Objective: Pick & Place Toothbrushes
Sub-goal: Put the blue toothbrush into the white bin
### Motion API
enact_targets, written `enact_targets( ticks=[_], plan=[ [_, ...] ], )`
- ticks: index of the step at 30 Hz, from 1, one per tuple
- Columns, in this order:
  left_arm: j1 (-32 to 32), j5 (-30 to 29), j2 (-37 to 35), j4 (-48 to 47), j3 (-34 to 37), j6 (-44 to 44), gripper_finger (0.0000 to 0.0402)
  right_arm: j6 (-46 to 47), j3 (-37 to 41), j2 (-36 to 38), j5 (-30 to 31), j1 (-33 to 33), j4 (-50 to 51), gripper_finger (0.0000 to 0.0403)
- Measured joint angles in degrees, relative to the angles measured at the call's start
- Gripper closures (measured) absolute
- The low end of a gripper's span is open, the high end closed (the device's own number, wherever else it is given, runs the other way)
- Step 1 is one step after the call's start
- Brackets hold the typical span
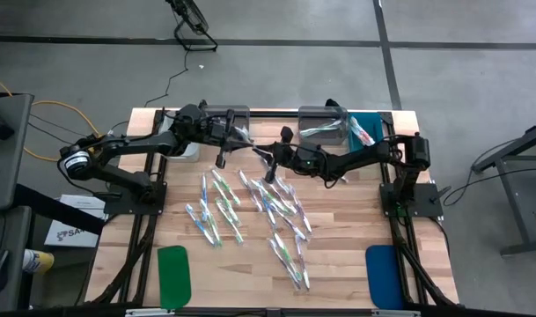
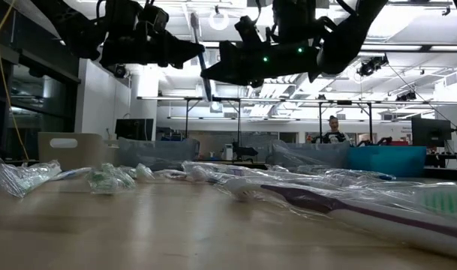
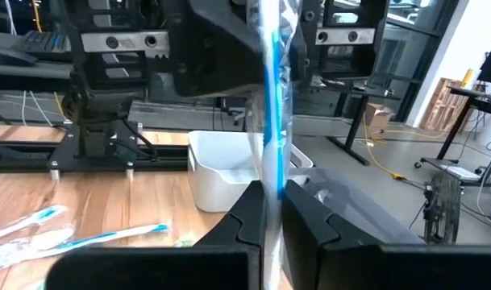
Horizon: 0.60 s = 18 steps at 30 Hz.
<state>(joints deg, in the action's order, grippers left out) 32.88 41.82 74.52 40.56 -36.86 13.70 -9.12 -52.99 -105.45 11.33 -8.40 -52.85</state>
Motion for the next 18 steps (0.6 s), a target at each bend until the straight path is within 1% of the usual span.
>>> enact_targets(
  ticks=[2,4,6,9,11,14,18],
  plan=[
    [0.00,0.04,0.00,0.01,0.00,0.87,0.0385,0.30,0.01,0.02,0.24,0.04,0.02,0.0387],
    [0.09,-0.05,0.00,-0.04,0.00,1.37,0.0379,0.30,0.02,0.02,0.72,0.12,0.08,0.0374],
    [0.09,-0.11,0.00,-0.33,0.00,1.44,0.0378,0.83,0.02,0.09,1.23,0.57,0.39,0.0345],
    [0.11,-0.09,0.00,-0.42,0.00,2.52,0.0388,3.00,0.02,1.31,3.46,1.49,2.71,0.0296],
    [0.73,0.08,-0.08,-0.53,0.00,2.79,0.0388,4.18,0.02,2.72,6.08,2.33,6.28,0.0265],
    [2.88,1.94,-0.61,-0.98,-0.03,3.48,0.0388,4.93,0.02,5.70,9.58,3.61,14.57,0.0228],
    [7.01,4.35,-1.28,-4.66,-0.05,6.16,0.0388,7.27,0.02,9.91,11.13,5.15,24.01,0.0199]
  ],
)
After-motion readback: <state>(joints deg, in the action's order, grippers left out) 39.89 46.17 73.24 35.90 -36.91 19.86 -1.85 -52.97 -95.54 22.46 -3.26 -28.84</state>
